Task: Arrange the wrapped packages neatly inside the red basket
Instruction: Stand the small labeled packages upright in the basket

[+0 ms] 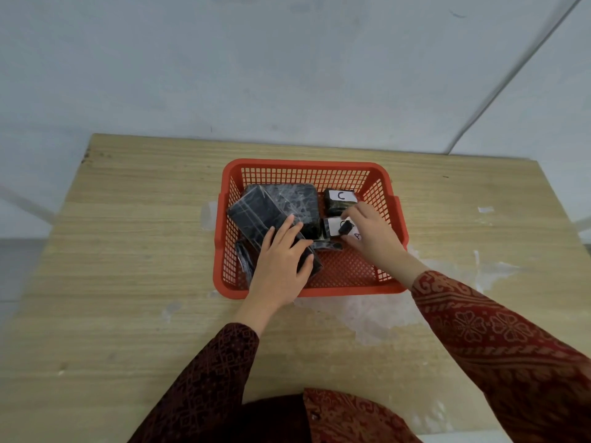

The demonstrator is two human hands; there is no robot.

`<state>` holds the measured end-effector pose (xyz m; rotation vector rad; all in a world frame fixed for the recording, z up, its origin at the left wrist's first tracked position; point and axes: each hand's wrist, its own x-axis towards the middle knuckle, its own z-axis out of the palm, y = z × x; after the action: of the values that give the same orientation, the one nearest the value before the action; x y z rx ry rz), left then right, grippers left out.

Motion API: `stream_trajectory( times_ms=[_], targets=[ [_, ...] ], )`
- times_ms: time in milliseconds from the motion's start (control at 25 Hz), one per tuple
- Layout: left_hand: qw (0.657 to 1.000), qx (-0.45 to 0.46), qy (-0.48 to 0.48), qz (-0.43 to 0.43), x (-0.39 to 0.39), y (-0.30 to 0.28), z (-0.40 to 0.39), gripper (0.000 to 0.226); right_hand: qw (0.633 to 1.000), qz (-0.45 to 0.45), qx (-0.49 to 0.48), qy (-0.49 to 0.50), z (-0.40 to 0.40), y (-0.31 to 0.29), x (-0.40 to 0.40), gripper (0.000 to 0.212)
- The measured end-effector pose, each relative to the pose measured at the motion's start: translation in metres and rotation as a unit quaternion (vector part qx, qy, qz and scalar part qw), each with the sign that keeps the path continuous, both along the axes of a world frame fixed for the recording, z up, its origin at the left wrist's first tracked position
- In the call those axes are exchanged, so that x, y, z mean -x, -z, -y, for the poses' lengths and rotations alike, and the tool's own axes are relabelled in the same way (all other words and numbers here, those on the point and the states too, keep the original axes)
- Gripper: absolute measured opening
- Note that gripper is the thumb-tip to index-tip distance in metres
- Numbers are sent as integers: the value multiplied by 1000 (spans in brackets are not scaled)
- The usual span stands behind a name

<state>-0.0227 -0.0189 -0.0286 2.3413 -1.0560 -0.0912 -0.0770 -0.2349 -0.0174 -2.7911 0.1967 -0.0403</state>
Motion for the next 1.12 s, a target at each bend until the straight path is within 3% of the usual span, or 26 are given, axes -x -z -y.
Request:
stream_trajectory(
  times_ms=[120, 280, 840, 1120],
  targets=[
    [1000, 1, 1, -1, 0, 1, 1, 33, 994, -67, 55, 70, 7, 6, 4, 38],
    [1000, -1, 1, -5, -1, 1, 0, 34, 985, -98, 140, -4, 5, 9, 3, 31],
    [1000, -1, 1, -2, 0, 0, 1, 33, 946, -140, 247, -157, 8, -1, -15, 30],
    [1000, 19, 7, -3, 1, 1, 0, 33, 974, -133, 171, -66, 3, 2, 2, 34]
  ],
)
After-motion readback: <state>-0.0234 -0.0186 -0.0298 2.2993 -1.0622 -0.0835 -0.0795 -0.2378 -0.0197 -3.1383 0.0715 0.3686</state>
